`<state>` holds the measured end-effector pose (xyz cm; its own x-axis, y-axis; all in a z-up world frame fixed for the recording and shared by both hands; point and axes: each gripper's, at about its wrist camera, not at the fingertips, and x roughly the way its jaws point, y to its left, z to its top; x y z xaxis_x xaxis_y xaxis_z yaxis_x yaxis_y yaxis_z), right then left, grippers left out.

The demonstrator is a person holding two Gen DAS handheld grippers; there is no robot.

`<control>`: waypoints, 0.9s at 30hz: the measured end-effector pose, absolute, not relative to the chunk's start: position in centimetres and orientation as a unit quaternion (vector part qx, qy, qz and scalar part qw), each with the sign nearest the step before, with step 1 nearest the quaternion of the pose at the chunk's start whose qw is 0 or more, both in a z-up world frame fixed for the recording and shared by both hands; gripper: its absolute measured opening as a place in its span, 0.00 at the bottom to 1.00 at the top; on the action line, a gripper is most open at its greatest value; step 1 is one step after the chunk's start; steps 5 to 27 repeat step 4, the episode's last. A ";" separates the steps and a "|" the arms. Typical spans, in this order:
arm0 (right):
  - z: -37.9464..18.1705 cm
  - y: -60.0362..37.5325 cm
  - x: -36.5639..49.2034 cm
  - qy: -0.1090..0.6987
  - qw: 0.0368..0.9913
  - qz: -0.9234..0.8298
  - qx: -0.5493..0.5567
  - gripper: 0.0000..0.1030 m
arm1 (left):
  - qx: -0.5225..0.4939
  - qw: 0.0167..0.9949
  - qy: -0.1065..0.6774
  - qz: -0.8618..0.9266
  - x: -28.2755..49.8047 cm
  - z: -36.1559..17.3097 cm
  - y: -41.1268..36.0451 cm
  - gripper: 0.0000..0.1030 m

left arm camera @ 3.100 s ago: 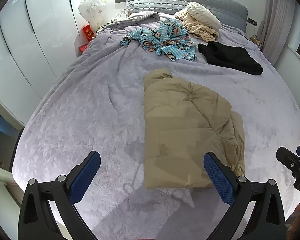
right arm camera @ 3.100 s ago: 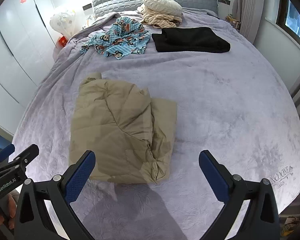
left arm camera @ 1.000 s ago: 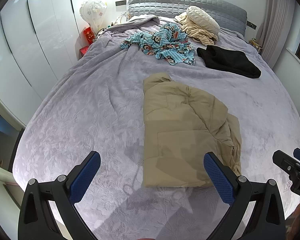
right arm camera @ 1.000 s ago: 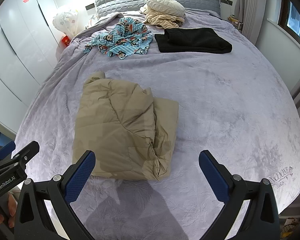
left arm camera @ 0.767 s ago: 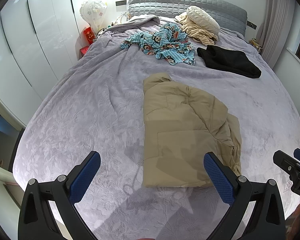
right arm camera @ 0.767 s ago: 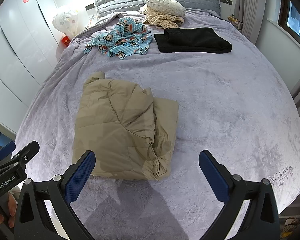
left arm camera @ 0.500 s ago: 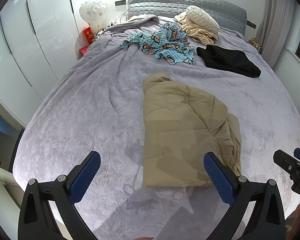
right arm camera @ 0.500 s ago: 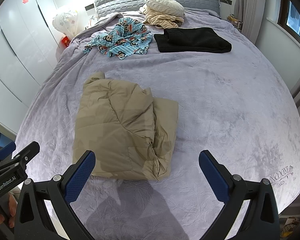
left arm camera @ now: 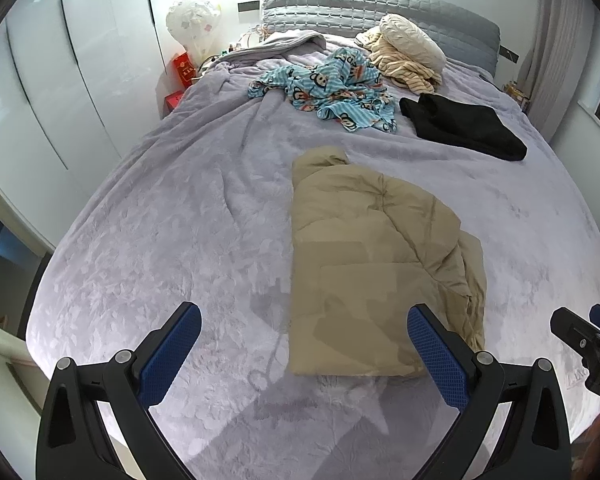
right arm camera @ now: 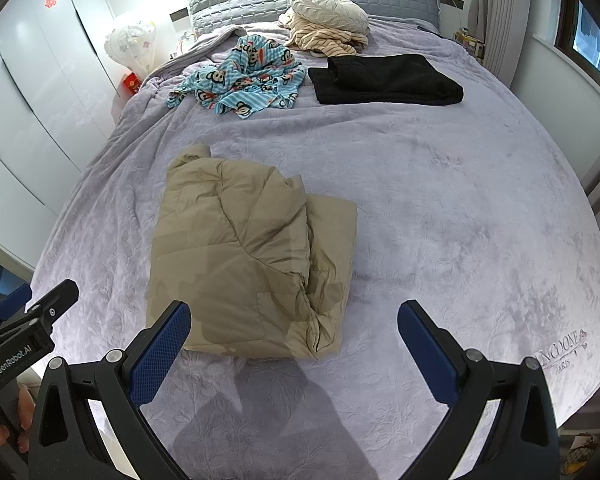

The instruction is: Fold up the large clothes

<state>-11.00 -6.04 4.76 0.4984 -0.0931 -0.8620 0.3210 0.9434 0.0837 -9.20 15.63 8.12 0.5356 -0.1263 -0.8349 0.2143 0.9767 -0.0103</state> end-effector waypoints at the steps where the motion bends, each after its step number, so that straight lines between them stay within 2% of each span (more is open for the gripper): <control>1: 4.8 -6.0 -11.0 0.486 0.858 -0.121 0.117 1.00 | 0.047 0.875 0.471 -0.097 -9.2 8.1 15.6 1.00; 27: 4.8 -6.0 -11.0 0.486 0.858 -0.121 0.118 1.00 | 0.046 0.875 0.472 -0.098 -9.3 8.2 15.6 1.00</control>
